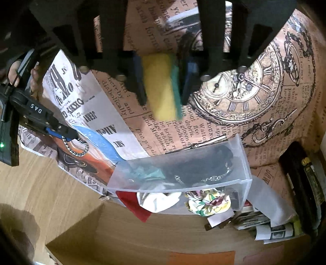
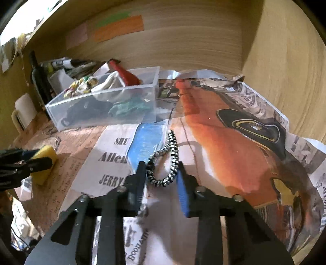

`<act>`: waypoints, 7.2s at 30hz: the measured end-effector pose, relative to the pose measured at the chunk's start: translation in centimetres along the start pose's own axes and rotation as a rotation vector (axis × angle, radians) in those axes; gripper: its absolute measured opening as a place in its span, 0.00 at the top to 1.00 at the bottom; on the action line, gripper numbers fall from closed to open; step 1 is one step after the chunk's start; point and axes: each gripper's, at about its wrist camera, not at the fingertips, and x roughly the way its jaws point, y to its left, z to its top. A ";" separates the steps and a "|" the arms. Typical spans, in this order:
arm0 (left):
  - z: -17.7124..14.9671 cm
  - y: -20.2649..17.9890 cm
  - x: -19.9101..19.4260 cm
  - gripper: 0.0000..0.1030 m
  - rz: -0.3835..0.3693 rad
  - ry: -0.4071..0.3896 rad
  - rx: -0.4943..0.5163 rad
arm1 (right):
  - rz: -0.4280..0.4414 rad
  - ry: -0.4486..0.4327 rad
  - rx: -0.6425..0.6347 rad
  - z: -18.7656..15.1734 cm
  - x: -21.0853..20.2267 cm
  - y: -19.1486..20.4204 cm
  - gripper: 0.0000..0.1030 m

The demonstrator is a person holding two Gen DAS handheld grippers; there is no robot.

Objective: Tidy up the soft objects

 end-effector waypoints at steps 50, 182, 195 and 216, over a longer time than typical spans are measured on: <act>13.4 7.3 0.3 0.73 0.219 -0.229 -0.049 | 0.153 -0.005 -0.200 7.3 1.7 6.0 0.89; 9.0 0.5 -13.4 0.00 0.129 -0.608 0.055 | 0.194 -0.459 -0.166 11.2 -9.4 9.0 0.00; 9.0 0.4 -13.4 0.00 0.121 -0.607 0.057 | 0.199 -0.460 -0.169 11.2 -9.5 8.9 0.00; 9.1 0.0 -12.8 0.00 0.109 -0.607 0.059 | 0.206 -0.449 -0.158 11.2 -9.2 8.5 0.00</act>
